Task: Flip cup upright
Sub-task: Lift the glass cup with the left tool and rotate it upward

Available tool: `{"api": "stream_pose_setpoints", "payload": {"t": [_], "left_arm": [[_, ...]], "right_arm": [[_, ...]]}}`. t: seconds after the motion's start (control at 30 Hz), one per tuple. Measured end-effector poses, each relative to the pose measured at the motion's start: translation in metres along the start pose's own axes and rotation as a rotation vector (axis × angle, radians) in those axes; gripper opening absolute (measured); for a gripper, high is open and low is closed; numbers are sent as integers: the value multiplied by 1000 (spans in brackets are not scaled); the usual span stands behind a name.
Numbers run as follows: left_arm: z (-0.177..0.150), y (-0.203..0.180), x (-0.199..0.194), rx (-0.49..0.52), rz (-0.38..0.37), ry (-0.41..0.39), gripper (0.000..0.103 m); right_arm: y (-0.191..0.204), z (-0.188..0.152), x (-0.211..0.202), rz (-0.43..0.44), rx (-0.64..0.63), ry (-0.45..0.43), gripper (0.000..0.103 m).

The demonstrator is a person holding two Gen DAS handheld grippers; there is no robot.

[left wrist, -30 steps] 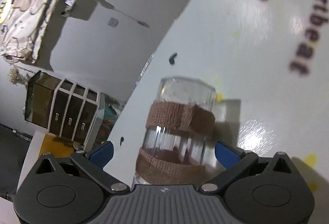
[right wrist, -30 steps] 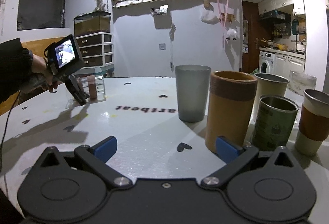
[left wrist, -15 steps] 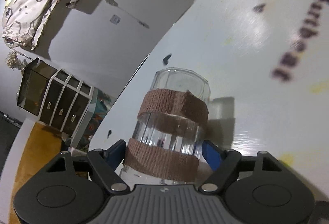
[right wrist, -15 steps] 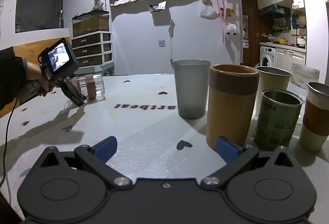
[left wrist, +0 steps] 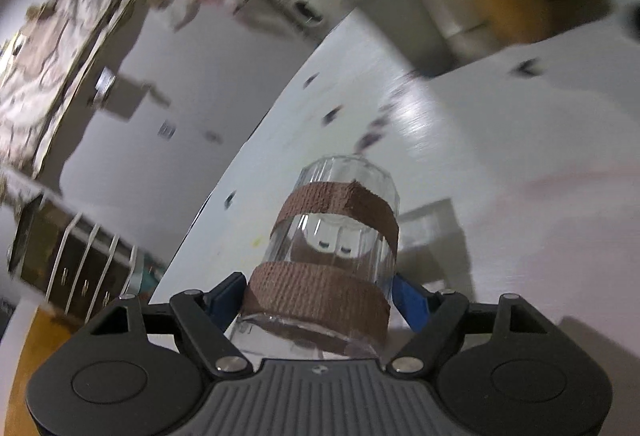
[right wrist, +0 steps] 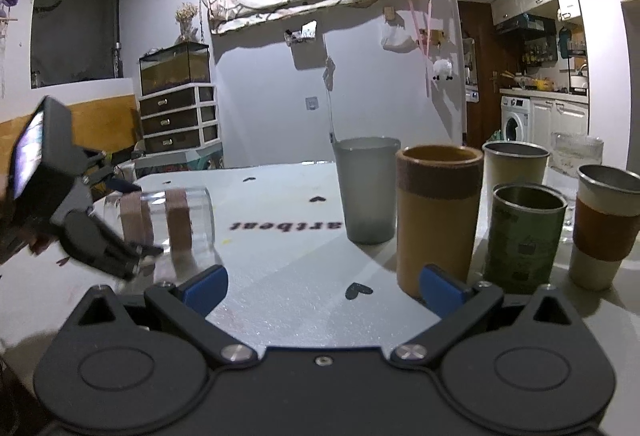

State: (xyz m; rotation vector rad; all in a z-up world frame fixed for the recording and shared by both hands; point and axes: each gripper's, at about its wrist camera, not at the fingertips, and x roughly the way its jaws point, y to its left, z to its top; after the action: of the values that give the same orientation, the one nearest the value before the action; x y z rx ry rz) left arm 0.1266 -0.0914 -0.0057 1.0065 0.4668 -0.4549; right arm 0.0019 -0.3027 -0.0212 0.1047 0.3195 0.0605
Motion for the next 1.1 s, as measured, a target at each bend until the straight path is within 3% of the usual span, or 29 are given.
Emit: {"api": "stream_pose_setpoints", "payload": {"t": [0.4,0.53,0.6,0.7,0.87,1.1], "left_arm": [[21,-92,-80,212,-174,-247,79],[23,-105,-85,216,-265,-272,74],[21,-110,-83,220,-244,-284,75],[21,-110,-78,195,-246,-284,77],[17,-110,-73,144,-227,-273,90],[-3,-103,-82,-17,-202,-277,92]], "right_arm": [[-15,11,-17,-23,52,-53,103],[-21,12,-15,-33,80,-41,103],[-24,12,-12,-38,91,-28,103],[-25,14,-4,-35,102,-1,103],[-23,23,16,-10,88,43,103],[-20,24,49,-29,85,143,103]]}}
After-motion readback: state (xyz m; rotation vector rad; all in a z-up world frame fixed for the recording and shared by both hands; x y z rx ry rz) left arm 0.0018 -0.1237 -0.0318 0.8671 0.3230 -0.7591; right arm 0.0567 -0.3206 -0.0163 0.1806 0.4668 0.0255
